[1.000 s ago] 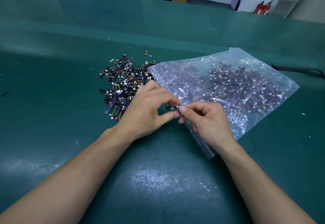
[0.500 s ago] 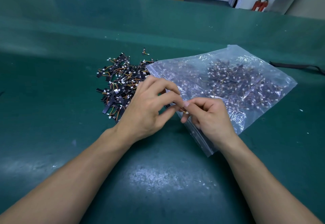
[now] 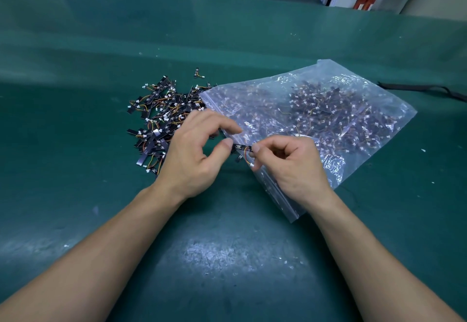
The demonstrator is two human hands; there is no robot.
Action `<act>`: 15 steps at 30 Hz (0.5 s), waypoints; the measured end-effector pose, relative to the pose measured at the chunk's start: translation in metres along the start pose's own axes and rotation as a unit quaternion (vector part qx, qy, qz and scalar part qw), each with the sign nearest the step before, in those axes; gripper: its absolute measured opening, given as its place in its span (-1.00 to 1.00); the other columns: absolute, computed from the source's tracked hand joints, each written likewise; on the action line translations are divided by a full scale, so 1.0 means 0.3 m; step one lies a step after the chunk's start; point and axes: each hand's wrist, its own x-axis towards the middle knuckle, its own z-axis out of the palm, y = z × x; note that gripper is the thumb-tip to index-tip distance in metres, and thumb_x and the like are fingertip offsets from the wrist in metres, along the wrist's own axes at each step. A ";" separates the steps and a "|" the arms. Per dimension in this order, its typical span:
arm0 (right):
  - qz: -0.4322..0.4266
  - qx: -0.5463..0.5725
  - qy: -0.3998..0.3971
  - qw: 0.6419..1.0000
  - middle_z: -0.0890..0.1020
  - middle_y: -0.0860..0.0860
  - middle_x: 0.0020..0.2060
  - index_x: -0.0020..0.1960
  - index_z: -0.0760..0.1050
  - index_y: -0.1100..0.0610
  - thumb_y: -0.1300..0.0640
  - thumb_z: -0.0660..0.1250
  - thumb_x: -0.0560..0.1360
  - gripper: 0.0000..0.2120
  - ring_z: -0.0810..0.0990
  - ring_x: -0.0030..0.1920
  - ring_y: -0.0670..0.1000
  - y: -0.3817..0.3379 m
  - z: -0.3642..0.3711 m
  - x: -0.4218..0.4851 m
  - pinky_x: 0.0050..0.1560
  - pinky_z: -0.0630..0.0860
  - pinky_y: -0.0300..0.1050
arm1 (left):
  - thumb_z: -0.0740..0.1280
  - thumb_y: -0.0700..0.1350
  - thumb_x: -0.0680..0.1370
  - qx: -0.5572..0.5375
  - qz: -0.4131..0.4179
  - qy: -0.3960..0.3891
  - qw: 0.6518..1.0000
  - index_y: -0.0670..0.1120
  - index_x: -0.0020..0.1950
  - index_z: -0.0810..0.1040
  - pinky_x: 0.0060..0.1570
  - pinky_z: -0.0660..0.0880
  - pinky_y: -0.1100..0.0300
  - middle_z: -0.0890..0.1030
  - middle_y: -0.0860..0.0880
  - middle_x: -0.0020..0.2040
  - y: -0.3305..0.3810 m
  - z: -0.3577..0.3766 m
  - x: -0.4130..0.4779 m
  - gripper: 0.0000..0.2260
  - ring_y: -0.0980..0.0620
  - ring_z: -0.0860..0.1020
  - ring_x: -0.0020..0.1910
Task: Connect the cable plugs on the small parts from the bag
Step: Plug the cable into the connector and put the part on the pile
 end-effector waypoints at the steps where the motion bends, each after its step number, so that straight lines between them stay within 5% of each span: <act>1: -0.004 -0.007 0.001 1.000 0.63 -0.13 -0.48 -0.32 0.64 0.04 0.28 0.40 0.55 -0.70 0.31 -0.51 -0.19 0.001 0.001 0.000 -0.44 0.26 -0.37 | 0.33 -0.21 0.52 -0.002 -0.018 -0.012 1.000 -0.11 -0.03 0.65 -0.01 0.45 0.09 0.63 0.03 -0.11 -0.005 0.005 -0.003 -0.89 -0.06 0.53 -0.08; 6: -0.014 -0.003 0.002 1.000 0.61 -0.17 -0.48 -0.29 0.64 0.02 0.20 0.40 0.55 -0.75 0.36 -0.53 -0.21 -0.001 0.001 -0.004 -0.43 0.26 -0.42 | 0.35 -0.15 0.55 -0.002 -0.043 -0.024 0.999 -0.04 -0.18 0.61 -0.14 0.38 0.22 0.55 0.21 -0.26 -0.022 0.020 -0.006 -0.88 0.06 0.47 -0.22; 15: -0.021 -0.031 0.015 0.999 0.62 -0.18 -0.47 -0.26 0.62 -0.06 0.23 0.42 0.56 -0.72 0.40 -0.50 -0.22 0.005 0.002 -0.001 -0.40 0.29 -0.42 | 0.32 -0.11 0.56 -0.018 -0.031 -0.043 0.998 -0.09 -0.16 0.60 -0.12 0.35 0.29 0.55 0.17 -0.24 -0.024 0.023 -0.006 -0.86 0.12 0.45 -0.19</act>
